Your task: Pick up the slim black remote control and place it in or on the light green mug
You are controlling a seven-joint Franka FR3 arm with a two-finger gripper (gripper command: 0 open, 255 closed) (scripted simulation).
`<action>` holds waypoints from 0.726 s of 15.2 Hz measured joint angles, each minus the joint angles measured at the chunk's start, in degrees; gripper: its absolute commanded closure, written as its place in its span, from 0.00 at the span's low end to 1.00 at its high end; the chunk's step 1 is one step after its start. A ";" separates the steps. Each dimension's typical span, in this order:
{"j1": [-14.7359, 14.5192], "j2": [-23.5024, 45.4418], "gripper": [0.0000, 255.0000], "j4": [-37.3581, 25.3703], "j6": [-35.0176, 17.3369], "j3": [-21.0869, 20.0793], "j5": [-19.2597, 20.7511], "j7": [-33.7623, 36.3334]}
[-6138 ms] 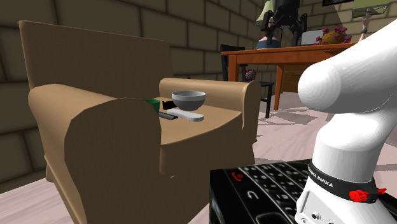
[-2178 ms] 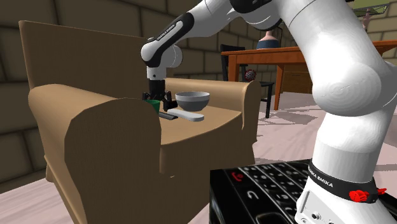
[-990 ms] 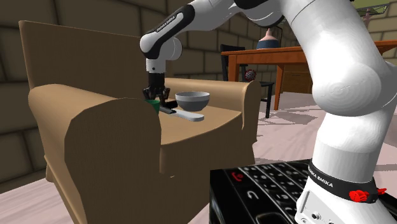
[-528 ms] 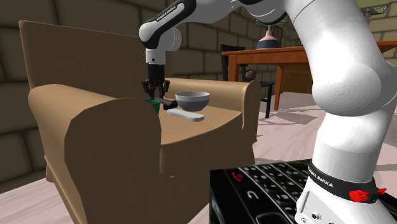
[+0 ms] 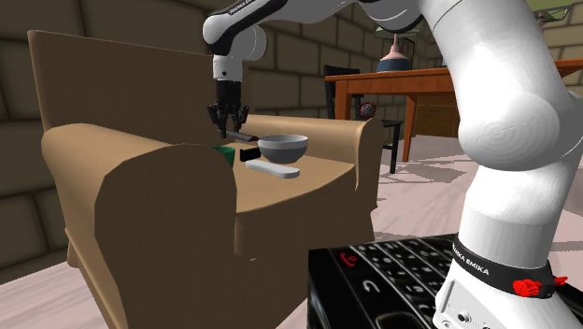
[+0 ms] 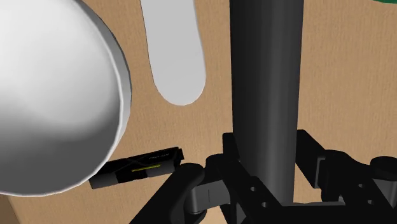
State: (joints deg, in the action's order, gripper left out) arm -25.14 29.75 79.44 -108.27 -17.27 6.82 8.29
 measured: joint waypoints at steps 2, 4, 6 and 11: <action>-0.04 -0.27 1.00 -1.29 1.54 -0.06 -0.10 -0.07; -0.21 -0.26 1.00 -2.80 3.04 -0.11 -0.13 -0.04; -0.28 -0.47 1.00 -4.13 4.56 -0.16 -0.20 -0.08; -0.60 -0.34 1.00 -8.18 8.46 -0.23 -0.23 -0.19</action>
State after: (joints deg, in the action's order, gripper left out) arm -25.74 29.41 71.27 -99.81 -17.50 6.59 8.10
